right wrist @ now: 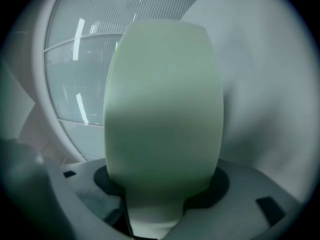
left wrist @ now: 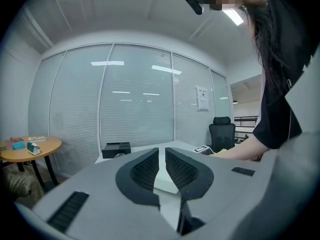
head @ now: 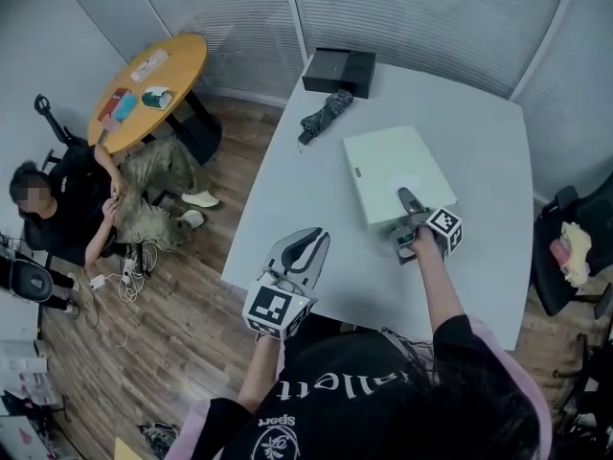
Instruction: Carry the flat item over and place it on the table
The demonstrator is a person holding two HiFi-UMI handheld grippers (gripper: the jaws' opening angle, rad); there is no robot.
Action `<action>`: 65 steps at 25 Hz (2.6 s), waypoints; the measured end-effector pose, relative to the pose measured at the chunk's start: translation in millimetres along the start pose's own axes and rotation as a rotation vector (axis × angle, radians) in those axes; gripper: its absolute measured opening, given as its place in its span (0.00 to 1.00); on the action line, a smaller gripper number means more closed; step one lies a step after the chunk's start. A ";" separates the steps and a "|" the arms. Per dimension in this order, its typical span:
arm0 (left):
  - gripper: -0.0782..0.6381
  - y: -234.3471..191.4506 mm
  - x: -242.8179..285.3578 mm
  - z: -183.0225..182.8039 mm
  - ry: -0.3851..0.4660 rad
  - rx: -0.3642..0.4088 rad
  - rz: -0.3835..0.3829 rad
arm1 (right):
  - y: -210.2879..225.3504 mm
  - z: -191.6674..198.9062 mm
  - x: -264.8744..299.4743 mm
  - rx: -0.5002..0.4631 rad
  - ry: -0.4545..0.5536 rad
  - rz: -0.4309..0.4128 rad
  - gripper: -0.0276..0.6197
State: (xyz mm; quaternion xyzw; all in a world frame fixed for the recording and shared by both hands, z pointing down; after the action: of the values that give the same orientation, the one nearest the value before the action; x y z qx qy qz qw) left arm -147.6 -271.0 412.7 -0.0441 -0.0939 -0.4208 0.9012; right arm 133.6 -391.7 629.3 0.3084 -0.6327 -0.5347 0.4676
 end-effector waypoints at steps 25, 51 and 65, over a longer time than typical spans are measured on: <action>0.19 -94.6 -17.4 9.7 -0.006 -0.022 -0.060 | 7.3 -12.6 89.2 0.019 0.127 0.325 0.67; 0.19 -82.7 -13.2 11.9 -0.017 -0.039 -0.020 | 17.3 15.6 35.2 0.118 0.007 0.465 0.70; 0.19 -55.0 -6.9 6.2 0.012 -0.033 0.034 | -65.6 53.2 -6.3 -0.202 -0.170 0.082 0.69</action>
State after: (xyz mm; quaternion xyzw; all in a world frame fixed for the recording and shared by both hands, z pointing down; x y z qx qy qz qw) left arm -194.9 -300.2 417.4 -0.0583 -0.0809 -0.4073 0.9078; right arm 79.7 -381.0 564.9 0.1874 -0.6252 -0.6002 0.4623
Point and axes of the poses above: the fingertips, and each gripper's own axes: x forward along the fingers, y to its right, z out of its underside, the point moved 7 cm from there along -x, backward along the fingers, and after that the axes turned 2 degrees about -z, right-handed, at the moved point
